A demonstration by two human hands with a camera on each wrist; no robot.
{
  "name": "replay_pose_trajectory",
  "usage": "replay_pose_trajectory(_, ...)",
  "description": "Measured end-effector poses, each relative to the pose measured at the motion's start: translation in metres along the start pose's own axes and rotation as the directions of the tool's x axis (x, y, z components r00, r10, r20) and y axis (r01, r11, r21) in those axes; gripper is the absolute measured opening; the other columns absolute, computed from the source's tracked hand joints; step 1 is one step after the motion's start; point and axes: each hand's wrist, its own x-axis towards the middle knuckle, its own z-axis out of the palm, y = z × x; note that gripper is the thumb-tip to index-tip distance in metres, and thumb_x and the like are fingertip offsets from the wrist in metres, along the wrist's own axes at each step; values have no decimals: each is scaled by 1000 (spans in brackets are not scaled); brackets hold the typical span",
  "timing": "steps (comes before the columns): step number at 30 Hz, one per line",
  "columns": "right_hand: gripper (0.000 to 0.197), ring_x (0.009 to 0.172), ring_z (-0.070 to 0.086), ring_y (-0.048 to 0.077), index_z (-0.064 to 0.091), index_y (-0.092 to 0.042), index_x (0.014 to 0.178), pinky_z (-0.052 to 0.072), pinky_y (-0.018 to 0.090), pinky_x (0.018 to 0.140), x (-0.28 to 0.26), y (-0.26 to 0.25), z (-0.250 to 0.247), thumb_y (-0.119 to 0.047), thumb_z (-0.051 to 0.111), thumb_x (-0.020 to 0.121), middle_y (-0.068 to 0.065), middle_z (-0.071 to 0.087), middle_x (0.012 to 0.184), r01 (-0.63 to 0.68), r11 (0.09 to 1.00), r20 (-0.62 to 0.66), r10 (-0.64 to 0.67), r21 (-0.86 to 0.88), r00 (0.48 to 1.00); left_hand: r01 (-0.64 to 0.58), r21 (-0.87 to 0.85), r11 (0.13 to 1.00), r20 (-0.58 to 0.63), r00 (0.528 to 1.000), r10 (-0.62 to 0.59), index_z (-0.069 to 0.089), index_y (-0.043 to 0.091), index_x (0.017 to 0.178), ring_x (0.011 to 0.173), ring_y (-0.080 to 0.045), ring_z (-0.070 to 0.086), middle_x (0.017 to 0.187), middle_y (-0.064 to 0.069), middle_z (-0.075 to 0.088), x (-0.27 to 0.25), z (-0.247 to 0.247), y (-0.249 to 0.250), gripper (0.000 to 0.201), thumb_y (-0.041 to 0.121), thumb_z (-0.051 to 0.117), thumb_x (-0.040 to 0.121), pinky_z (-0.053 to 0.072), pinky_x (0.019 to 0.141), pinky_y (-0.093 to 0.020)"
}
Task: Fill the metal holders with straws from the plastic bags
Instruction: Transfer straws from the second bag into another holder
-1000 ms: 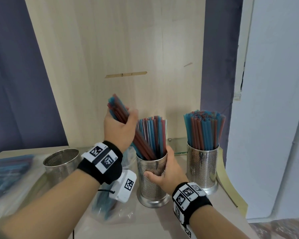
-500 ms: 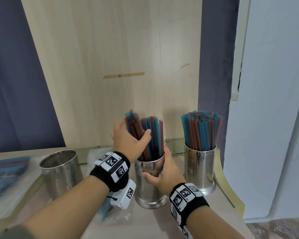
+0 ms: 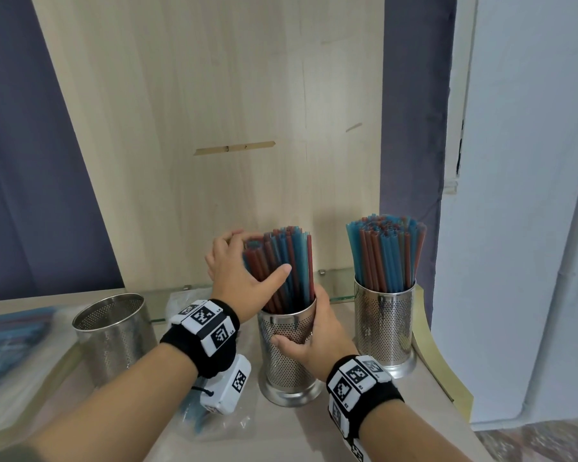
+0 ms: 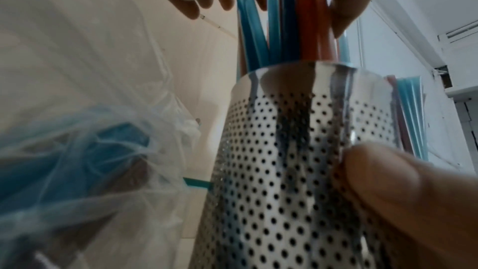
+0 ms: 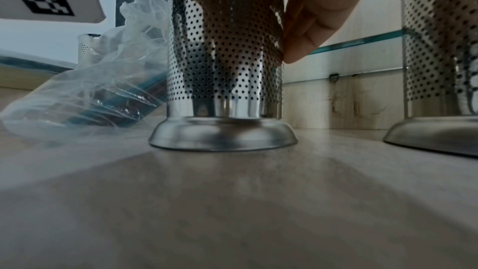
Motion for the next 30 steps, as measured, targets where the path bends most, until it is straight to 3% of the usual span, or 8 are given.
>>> replay_pose_trajectory(3, 96, 123, 50, -2, 13, -64, 127, 44, 25, 106, 0, -2, -2, -55, 82, 61, -22, 53, 129, 2, 1000, 4, -2, -9, 1000, 19, -59, 998, 32, 999, -17, 42, 31, 131, 125, -12, 28, 127, 9, 35, 4, -10, -7, 88, 77, 57, 58, 30, 106, -36)
replay_pose_trajectory(5, 94, 121, 51, -3, 15, -62, 126, 44, 25, 106, -1, -2, -2, -54, 82, 62, -22, 53, 128, 3, 1000, 10, -3, -12, 1000, 29, -130, 991, 17, 999, -27, 39, 27, 133, 129, -18, 33, 131, 8, 37, 11, -20, -13, 84, 76, 48, 66, 34, 108, -45)
replay_pose_trajectory(9, 91, 120, 52, -2, 16, -62, 125, 46, 28, 105, 0, -2, -2, -55, 82, 62, -23, 54, 126, -3, 1000, 17, 3, -18, 1000, 89, -351, 932, -9, 995, -98, 38, 23, 128, 111, -12, 49, 125, -3, 50, 29, -41, -21, 82, 80, 37, 69, 42, 103, -43)
replay_pose_trajectory(12, 91, 121, 52, -2, 16, -63, 126, 46, 29, 105, 0, -3, -2, -56, 81, 62, -24, 54, 127, 3, 1000, 10, -3, -18, 1000, 164, -301, 939, 154, 981, -122, 34, 19, 136, 105, -7, 53, 118, 1, 55, 28, -48, -26, 104, 85, 50, 57, 45, 94, -34)
replay_pose_trajectory(16, 94, 122, 52, -2, 15, -69, 126, 47, 29, 105, -1, -4, -1, -54, 83, 63, -23, 54, 128, 13, 1000, 1, -13, -6, 1000, 202, -141, 969, 484, 868, -111, 34, 24, 141, 118, -8, 55, 128, 10, 56, 9, -28, -30, 121, 84, 73, 43, 45, 103, -37)
replay_pose_trajectory(21, 100, 122, 52, -1, 20, -51, 141, 48, 31, 105, -3, -4, 0, -56, 83, 62, -20, 54, 130, 2, 1000, -2, -2, 1, 1000, 154, -148, 977, 373, 923, -90, 44, 37, 124, 102, -3, 64, 112, 13, 66, 4, 4, -28, 83, 72, 77, 57, 55, 92, -35)
replay_pose_trajectory(27, 100, 124, 50, -2, 21, -48, 142, 45, 27, 106, -2, -2, -1, -55, 83, 63, -20, 52, 133, 2, 1000, 3, -2, -4, 1000, 139, -66, 988, 330, 938, -110, 46, 30, 123, 100, -6, 62, 111, 13, 64, 14, 5, -28, 88, 74, 78, 54, 54, 86, -33)
replay_pose_trajectory(30, 99, 123, 51, -3, 23, -46, 141, 46, 30, 106, -1, -2, -2, -55, 83, 62, -21, 53, 131, 3, 1000, 15, -3, 2, 1000, 168, -114, 979, 368, 923, -115, 43, 24, 126, 102, -6, 57, 118, 8, 59, 16, -13, -18, 100, 90, 57, 53, 45, 81, -21)
